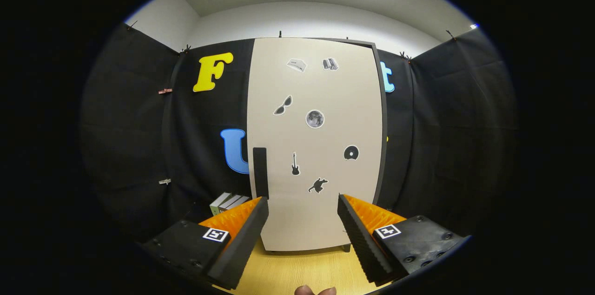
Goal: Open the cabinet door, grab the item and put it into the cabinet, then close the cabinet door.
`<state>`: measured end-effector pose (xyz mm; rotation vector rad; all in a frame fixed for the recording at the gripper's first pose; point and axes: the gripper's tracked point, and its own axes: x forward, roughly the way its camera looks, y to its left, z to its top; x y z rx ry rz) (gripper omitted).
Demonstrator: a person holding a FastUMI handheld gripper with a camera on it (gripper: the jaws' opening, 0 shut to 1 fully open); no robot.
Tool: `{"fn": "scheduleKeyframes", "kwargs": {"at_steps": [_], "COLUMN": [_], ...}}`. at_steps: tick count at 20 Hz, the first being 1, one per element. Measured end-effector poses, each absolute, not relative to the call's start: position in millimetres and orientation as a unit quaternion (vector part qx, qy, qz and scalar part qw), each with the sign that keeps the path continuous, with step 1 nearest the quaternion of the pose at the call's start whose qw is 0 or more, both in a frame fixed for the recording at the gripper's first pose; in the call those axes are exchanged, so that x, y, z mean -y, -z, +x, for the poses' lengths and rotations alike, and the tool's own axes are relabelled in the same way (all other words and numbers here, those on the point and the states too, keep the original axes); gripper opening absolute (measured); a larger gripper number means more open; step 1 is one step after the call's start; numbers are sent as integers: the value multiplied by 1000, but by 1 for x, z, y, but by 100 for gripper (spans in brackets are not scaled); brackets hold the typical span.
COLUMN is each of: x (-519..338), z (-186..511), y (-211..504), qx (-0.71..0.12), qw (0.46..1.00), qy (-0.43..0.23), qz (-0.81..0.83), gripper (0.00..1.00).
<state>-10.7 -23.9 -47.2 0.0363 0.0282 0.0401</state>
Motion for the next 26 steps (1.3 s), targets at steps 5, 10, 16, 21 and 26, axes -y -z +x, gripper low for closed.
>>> {"fn": "scheduleKeyframes", "kwargs": {"at_steps": [5, 10, 16, 21, 26], "x": [21, 19, 22, 25, 21], "z": [-11, -14, -17, -17, -15], "y": [44, 41, 39, 34, 33], "qx": [-10, -9, -9, -5, -2], "qw": [1000, 999, 999, 1000, 1000], "qy": [-22, -27, -27, -26, -30], "qz": [18, 16, 17, 13, 8], "gripper": [98, 98, 98, 98, 98]}}
